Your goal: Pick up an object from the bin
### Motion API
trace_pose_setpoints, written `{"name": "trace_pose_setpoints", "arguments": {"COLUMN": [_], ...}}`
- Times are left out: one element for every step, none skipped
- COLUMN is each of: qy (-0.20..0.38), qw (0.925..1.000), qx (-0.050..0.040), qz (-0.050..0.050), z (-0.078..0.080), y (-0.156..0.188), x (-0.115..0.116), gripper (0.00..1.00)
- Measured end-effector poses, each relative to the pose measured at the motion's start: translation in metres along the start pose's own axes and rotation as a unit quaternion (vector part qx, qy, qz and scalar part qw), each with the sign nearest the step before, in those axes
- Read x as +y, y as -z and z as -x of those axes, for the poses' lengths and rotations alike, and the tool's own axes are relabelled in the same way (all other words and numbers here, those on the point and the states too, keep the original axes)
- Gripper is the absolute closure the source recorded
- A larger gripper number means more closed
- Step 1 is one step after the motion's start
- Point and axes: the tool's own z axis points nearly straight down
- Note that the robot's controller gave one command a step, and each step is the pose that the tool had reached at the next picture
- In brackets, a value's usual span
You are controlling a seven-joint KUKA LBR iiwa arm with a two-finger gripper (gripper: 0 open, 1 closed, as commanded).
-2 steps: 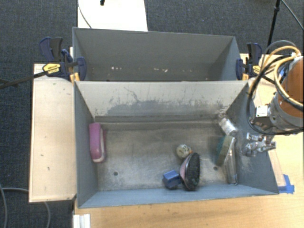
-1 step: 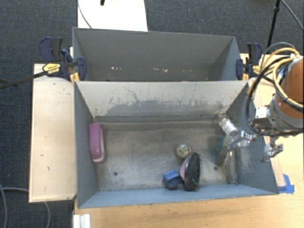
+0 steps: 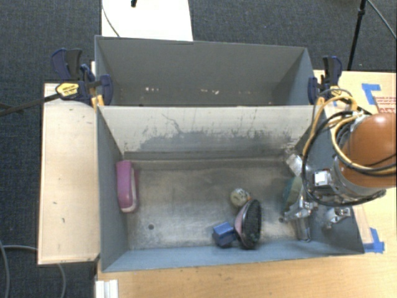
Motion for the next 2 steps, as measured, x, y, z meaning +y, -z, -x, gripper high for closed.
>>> {"name": "trace_pose_setpoints", "arguments": {"qy": [0.092,0.03], "qw": [0.9957,0.9995], "qx": [-0.0111,0.0036], "qz": [-0.003,-0.002], "z": [0.015,0.045], "y": [-0.047,-0.049], "x": [-0.002,0.019], "gripper": [0.0,0.0]}}
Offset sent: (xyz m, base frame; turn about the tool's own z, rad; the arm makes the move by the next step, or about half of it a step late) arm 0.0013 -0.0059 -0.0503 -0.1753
